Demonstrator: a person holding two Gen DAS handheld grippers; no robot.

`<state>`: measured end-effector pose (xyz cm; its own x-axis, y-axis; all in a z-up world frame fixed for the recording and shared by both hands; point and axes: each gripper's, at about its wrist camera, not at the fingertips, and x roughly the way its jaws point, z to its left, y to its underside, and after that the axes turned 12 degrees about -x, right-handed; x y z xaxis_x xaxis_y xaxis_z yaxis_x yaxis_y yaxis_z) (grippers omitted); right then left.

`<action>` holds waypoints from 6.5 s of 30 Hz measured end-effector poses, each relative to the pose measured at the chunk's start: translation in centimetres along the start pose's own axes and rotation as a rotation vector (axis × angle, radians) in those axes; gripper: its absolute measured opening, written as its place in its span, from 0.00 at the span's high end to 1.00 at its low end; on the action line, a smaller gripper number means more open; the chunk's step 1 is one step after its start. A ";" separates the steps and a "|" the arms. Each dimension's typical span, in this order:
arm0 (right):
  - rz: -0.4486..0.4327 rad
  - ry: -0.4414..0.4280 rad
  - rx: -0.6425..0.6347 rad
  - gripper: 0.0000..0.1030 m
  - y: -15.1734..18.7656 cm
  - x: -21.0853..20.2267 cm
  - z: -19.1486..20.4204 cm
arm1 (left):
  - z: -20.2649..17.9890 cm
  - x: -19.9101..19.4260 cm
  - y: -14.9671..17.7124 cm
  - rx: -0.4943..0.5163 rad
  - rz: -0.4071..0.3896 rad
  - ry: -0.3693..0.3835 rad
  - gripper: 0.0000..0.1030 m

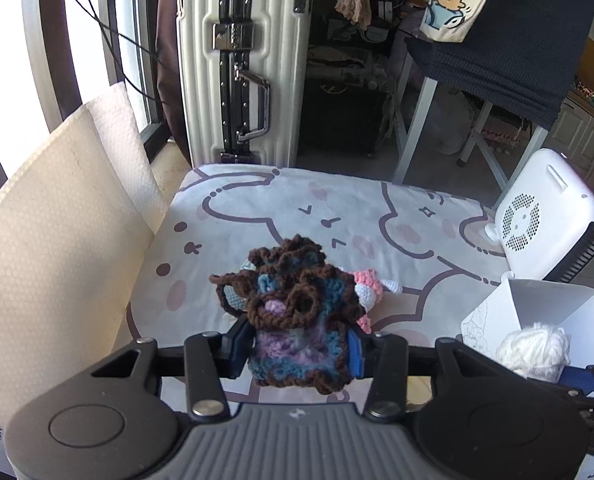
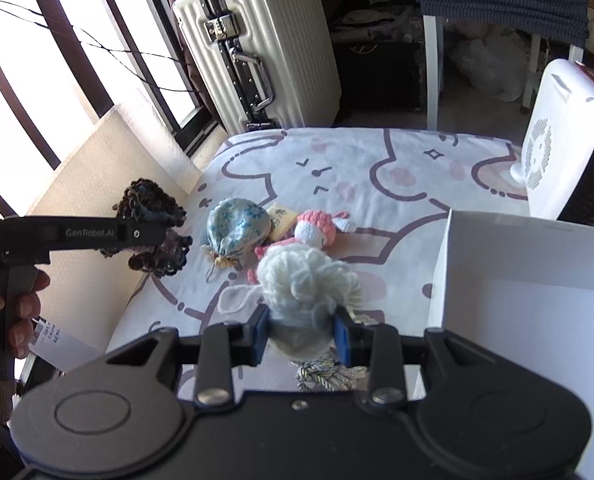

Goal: Organize objects
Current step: 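Carry the crocheted pouch and yarn ball over the white shoebox with both tools, then open both tools to drop the pouch and yarn ball into the shoebox, then move both tools back over the remaining items on the bed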

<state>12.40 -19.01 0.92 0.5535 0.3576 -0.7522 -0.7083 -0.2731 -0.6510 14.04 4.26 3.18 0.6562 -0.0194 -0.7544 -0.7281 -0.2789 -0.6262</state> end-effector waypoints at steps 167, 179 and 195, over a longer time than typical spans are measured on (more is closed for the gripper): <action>-0.048 0.266 0.062 0.00 1.5 -5.0 -3.7 | -2.4 -2.7 2.5 0.143 -0.010 0.093 0.00; -0.069 0.259 0.037 0.00 0.5 -4.1 -2.5 | -0.9 -2.4 2.0 0.138 -0.024 0.065 0.00; -0.084 0.206 -0.174 0.00 -1.4 0.8 1.3 | 0.8 1.9 -1.3 0.174 -0.112 0.007 0.03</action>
<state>13.29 -17.18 1.40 0.6973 0.2015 -0.6879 -0.5796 -0.4061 -0.7065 16.07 5.37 2.43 0.7355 -0.0042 -0.6775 -0.6738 -0.1096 -0.7308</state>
